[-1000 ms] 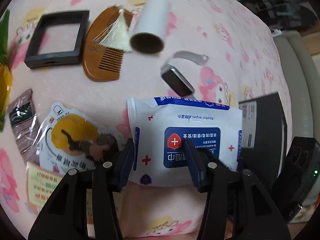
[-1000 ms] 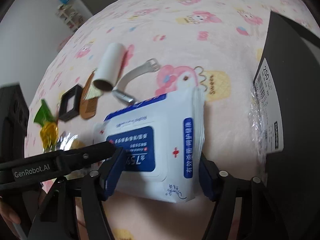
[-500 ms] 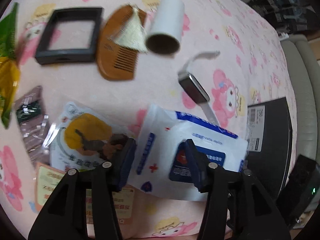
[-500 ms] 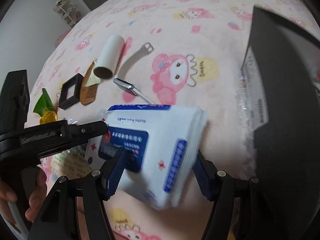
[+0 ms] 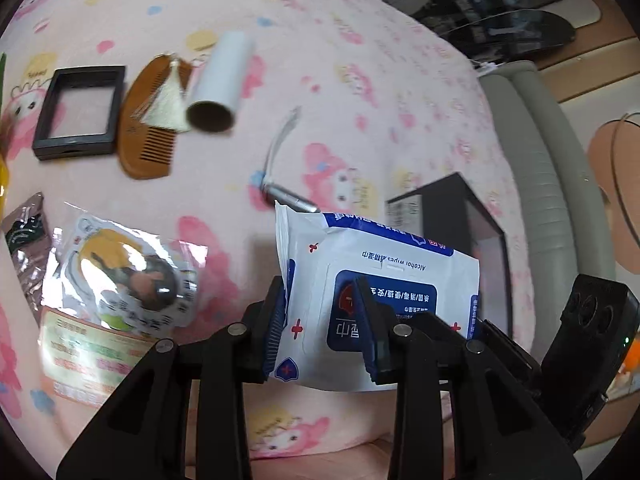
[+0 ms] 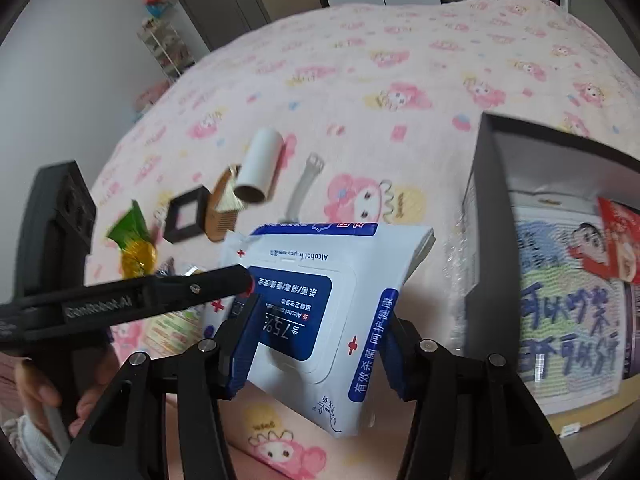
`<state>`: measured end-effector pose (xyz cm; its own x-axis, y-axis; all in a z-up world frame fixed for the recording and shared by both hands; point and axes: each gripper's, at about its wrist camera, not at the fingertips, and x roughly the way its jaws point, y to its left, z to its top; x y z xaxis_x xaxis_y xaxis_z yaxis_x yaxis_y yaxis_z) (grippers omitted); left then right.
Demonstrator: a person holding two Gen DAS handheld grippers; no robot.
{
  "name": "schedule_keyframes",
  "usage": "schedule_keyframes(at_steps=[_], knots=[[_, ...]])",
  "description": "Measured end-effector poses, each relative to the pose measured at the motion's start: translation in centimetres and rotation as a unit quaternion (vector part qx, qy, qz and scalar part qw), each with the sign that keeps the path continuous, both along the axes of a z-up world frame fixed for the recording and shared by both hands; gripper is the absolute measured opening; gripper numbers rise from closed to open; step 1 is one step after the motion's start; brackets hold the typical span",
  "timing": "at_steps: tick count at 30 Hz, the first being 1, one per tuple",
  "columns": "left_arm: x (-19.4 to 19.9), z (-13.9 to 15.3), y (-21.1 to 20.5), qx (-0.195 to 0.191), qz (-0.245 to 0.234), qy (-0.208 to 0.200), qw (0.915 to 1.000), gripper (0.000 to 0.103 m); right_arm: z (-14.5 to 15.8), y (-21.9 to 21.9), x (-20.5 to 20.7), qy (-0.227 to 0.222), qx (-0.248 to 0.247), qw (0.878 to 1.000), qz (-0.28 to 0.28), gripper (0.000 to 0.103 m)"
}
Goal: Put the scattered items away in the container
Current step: 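Lift the wipes pack and carry it over the black box, then lower the wipes pack into the black box onto the other items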
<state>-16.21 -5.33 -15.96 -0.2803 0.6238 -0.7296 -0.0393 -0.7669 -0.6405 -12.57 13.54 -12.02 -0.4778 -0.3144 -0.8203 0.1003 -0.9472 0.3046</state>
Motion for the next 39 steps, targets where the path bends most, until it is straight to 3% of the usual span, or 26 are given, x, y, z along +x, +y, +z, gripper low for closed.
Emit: schedule_keyframes(at_steps=[6,13,18,30,39], knots=[[1.4,4.4,2.8,0.003,-0.010,0.038,0.9992,0.032,3.6,3.0,1.1,0.023,-0.015,1.000,0.005,0.050],[0.3,8.9,9.8,-0.012,-0.039,0.081,0.9959,0.032,7.4,8.3,1.4,0.066,0.005,0.998,-0.008,0.050],[-0.7,8.4,15.3,-0.021,-0.073,0.064,0.9950,0.032,7.9,13.5,1.0,0.070,0.001,0.997,-0.039,0.050],[-2.5,6.3,24.9,-0.052,-0.132,0.033,0.9893,0.034,5.4,22.2,-0.6,0.044,-0.005,0.994,-0.095,0.052],[-4.1,2.3,31.8,-0.084,-0.147,-0.008,0.9856,0.034,1.8,27.9,-2.8,-0.011,0.006,0.988,-0.157,0.052]])
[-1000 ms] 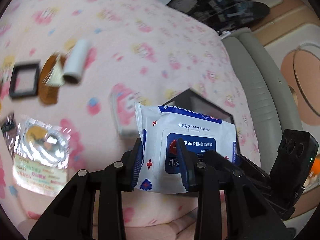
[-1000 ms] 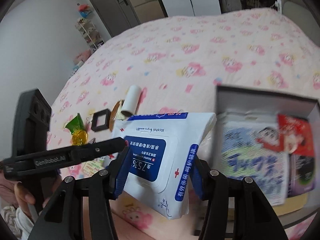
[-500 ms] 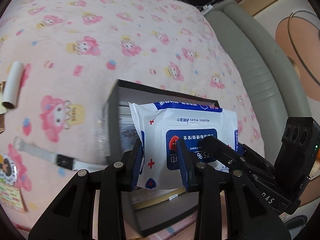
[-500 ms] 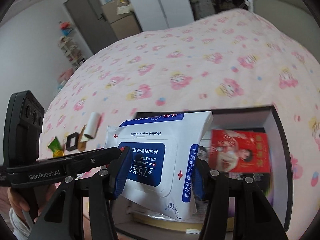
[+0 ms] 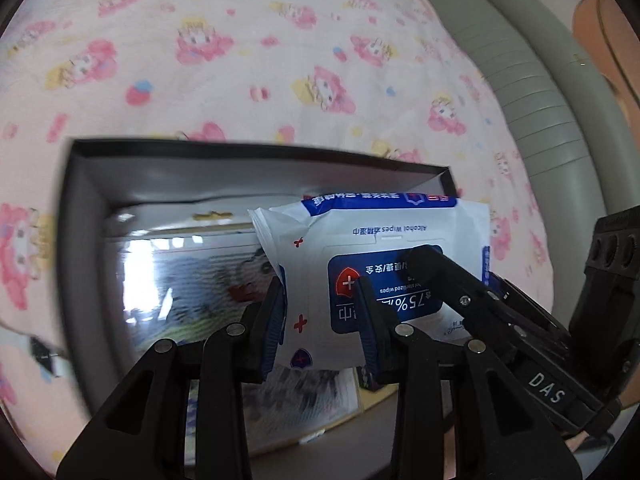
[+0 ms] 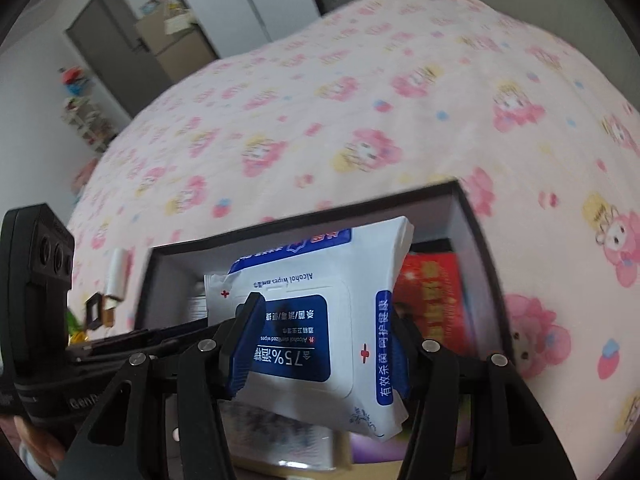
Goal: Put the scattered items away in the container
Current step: 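Lower the wipes pack into the black box onto the other items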
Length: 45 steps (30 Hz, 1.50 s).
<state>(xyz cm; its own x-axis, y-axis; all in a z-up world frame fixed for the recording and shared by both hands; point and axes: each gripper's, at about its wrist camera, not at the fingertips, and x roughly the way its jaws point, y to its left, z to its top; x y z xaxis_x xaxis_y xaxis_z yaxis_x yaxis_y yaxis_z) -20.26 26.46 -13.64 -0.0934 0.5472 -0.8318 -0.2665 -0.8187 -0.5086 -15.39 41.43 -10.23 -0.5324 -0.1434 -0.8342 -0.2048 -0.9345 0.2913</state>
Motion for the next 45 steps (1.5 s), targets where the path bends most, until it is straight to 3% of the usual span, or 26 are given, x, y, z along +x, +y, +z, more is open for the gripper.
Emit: schedule_keyframes(at_steps=[2,7,12,14,18,22,25,28,33,35,45], knots=[[-0.2,-1.2,1.0,-0.004,0.007,-0.010,0.9999,0.033,-0.8,0.7,-0.3,-0.015,0.019,1.000,-0.017,0.052],[0.1,-1.7,1.4,-0.015,0.021,0.009,0.9996,0.034,-1.7,1.0,-0.7,-0.028,0.076,0.996,-0.033,0.054],[1.0,-1.0,0.4,-0.018,0.019,0.024,0.9994,0.034,-0.4,0.7,0.0,-0.021,0.138,0.989,-0.042,0.055],[1.4,-0.7,-0.2,-0.013,0.021,0.028,0.9993,0.034,0.4,0.7,0.6,-0.006,0.139,0.989,-0.041,0.056],[2.5,-0.1,-1.4,-0.002,0.030,0.028,0.9992,0.034,1.0,1.5,2.4,-0.005,0.122,0.991,-0.063,0.058],[3.3,-0.4,-1.6,-0.011,0.025,0.016,0.9995,0.034,0.6,2.3,4.8,-0.009,0.027,0.998,-0.064,0.058],[3.6,-0.8,-1.3,-0.035,0.022,0.001,0.9991,0.033,-1.4,2.5,6.0,-0.044,-0.028,0.997,-0.056,0.058],[3.4,-1.1,-1.0,-0.046,0.031,-0.005,0.9984,0.031,-2.0,1.6,5.5,-0.052,-0.030,0.998,-0.033,0.058],[2.8,-1.8,0.0,-0.035,0.030,-0.012,0.9989,0.030,-4.2,-0.3,3.6,-0.098,0.027,0.995,-0.004,0.056],[2.5,-2.0,0.5,-0.037,0.029,-0.011,0.9988,0.029,-4.8,-0.1,3.1,-0.105,0.028,0.994,-0.003,0.055],[0.4,-2.4,2.2,-0.014,0.032,-0.007,0.9994,0.028,-4.8,0.6,1.7,-0.083,0.015,0.996,-0.014,0.055]])
